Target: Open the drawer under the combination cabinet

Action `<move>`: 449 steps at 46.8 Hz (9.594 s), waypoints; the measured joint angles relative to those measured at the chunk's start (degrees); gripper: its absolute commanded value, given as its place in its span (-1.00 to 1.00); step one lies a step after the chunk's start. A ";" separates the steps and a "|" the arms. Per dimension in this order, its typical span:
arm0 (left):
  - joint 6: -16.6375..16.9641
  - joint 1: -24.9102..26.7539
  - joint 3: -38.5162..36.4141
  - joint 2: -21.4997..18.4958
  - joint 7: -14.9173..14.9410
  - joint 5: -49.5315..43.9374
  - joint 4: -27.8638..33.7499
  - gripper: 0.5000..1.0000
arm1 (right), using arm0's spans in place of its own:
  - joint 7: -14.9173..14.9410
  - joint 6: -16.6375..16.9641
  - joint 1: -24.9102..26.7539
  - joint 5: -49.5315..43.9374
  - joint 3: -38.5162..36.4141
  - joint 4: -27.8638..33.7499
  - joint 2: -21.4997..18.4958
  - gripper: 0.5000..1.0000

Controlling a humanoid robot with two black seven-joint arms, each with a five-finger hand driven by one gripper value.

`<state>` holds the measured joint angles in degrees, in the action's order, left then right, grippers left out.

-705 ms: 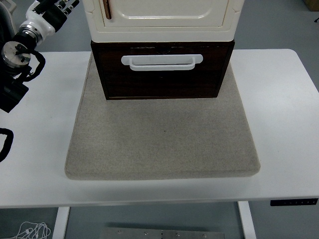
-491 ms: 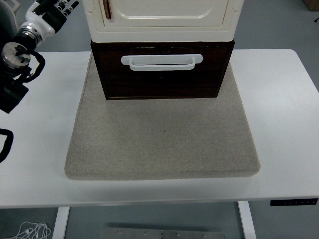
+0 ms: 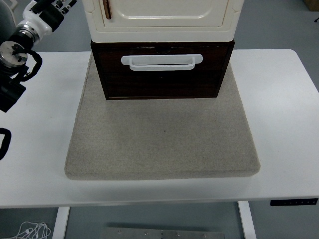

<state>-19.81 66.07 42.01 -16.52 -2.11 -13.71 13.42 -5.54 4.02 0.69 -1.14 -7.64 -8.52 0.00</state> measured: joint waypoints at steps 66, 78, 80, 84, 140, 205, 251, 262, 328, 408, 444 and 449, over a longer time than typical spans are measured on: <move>10.34 33.51 -6.75 -20.46 0.63 16.87 41.44 1.00 | -0.01 -0.01 0.01 0.00 -0.01 0.00 0.00 0.71; 10.31 33.64 -12.78 -20.76 0.80 23.78 57.82 1.00 | 0.00 -0.01 0.00 0.00 -0.01 0.01 0.00 0.70; 10.30 34.24 -15.24 -21.46 0.80 24.79 60.65 1.00 | 0.01 -0.02 0.01 0.00 0.01 0.02 0.00 0.70; 10.24 35.21 -20.49 -22.46 0.80 26.89 64.83 1.00 | -0.01 -0.02 0.02 0.00 0.01 0.02 0.00 0.71; 13.77 43.28 -55.77 -16.00 29.04 29.98 76.09 1.00 | 0.00 -0.01 0.01 0.00 0.00 0.00 0.00 0.71; 14.92 43.13 -59.58 -11.92 30.61 29.67 68.97 1.00 | 0.00 0.00 0.01 0.00 0.02 0.01 0.00 0.71; 14.90 40.04 -60.08 -8.06 30.58 30.17 67.10 1.00 | 0.00 -0.01 0.00 0.00 -0.01 0.02 0.00 0.71; 14.71 39.99 -60.08 -7.57 30.58 30.17 66.98 1.00 | 0.00 -0.01 0.01 0.00 -0.01 0.00 0.00 0.70; -5.02 42.72 -56.04 -10.53 30.65 29.17 67.62 1.00 | 0.00 -0.01 0.00 0.00 0.00 0.00 0.00 0.71; -15.18 34.58 5.11 -15.02 21.23 18.01 27.28 1.00 | 0.01 -0.04 0.00 0.00 -0.01 0.00 0.00 0.71; -2.23 17.14 4.88 -14.37 7.02 11.89 6.87 1.00 | -0.01 0.44 0.19 -0.01 -0.02 -0.34 0.00 0.71; -2.08 12.28 4.88 -13.16 7.20 8.47 6.45 1.00 | -0.01 0.39 0.19 -0.12 0.02 -0.26 0.00 0.70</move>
<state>-21.89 78.35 46.90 -29.68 5.09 -5.24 19.87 -5.54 4.41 0.89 -1.26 -7.62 -8.78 0.00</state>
